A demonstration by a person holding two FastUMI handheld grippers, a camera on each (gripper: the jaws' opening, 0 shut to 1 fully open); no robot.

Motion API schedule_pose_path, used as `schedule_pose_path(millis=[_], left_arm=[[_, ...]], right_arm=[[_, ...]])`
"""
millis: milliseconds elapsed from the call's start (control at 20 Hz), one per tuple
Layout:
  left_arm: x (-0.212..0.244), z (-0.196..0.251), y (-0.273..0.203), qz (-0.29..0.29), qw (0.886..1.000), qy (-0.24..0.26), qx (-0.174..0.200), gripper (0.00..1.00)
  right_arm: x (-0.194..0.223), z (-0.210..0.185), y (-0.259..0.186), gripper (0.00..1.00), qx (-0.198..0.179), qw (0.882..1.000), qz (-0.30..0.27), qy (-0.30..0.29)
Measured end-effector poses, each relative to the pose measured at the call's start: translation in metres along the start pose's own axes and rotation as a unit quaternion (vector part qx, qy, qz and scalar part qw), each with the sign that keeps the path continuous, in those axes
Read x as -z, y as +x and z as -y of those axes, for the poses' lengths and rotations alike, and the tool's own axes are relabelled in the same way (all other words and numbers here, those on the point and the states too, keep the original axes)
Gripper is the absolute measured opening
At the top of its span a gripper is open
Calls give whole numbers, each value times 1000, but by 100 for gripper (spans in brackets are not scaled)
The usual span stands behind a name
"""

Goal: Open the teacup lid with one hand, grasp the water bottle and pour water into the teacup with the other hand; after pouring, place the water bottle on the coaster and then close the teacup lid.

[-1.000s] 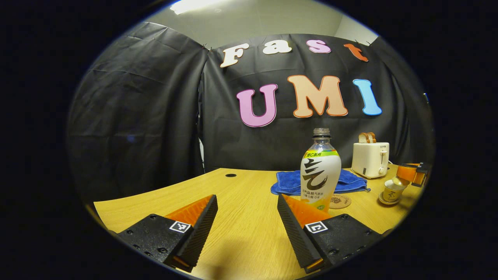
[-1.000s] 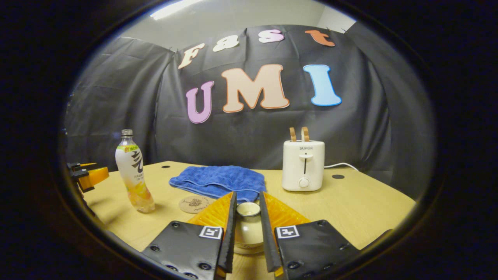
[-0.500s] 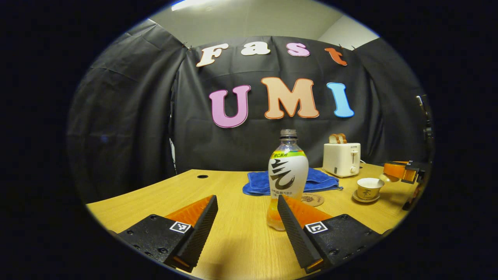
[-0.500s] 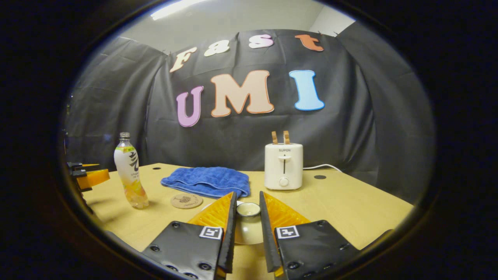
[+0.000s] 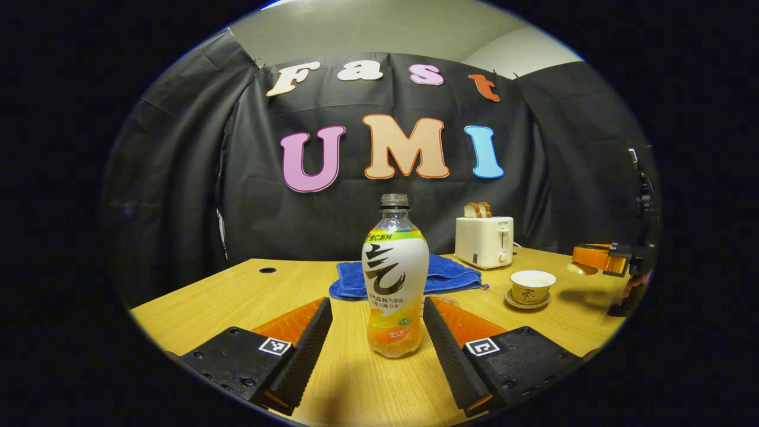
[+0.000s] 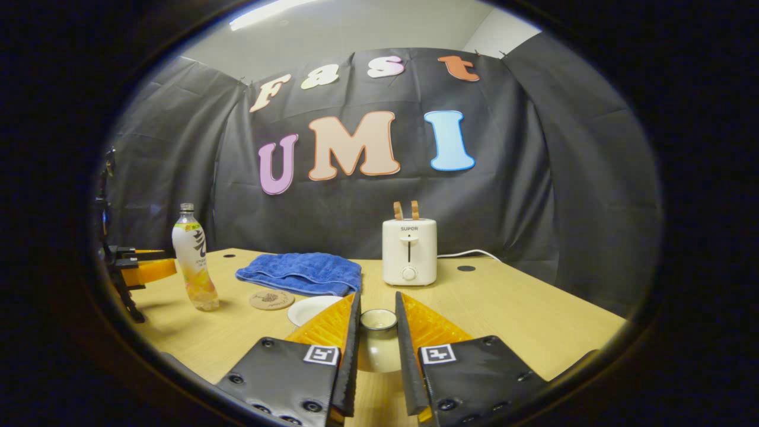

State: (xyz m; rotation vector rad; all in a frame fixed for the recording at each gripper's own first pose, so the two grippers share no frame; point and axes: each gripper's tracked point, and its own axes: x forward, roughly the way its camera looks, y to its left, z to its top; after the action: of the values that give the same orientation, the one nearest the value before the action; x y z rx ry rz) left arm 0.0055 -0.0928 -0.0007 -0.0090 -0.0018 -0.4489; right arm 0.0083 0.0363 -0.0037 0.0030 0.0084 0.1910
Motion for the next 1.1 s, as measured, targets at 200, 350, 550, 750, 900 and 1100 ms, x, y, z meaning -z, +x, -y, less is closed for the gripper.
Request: schedule_pose_path(millis=[200, 350, 550, 750, 900, 1100], left_arm=[[5, 9, 21, -14, 1000, 2, 14, 90], [9, 16, 37, -26, 999, 3, 21, 90], [11, 16, 52, -35, 999, 1, 16, 84], [15, 18, 60, -45, 999, 9, 15, 81], [17, 19, 62, -51, 999, 12, 12, 70], [18, 21, 62, -56, 998, 19, 11, 63]], right_arm=[[-1, 9, -7, 36, 7, 1000, 1, 0], [-2, 16, -13, 36, 14, 1000, 2, 0], [-2, 21, -18, 35, 18, 1000, 2, 0], [-1, 21, -20, 35, 16, 1000, 2, 0], [-1, 21, -20, 35, 16, 1000, 1, 0], [-2, 21, -22, 36, 17, 1000, 1, 0]])
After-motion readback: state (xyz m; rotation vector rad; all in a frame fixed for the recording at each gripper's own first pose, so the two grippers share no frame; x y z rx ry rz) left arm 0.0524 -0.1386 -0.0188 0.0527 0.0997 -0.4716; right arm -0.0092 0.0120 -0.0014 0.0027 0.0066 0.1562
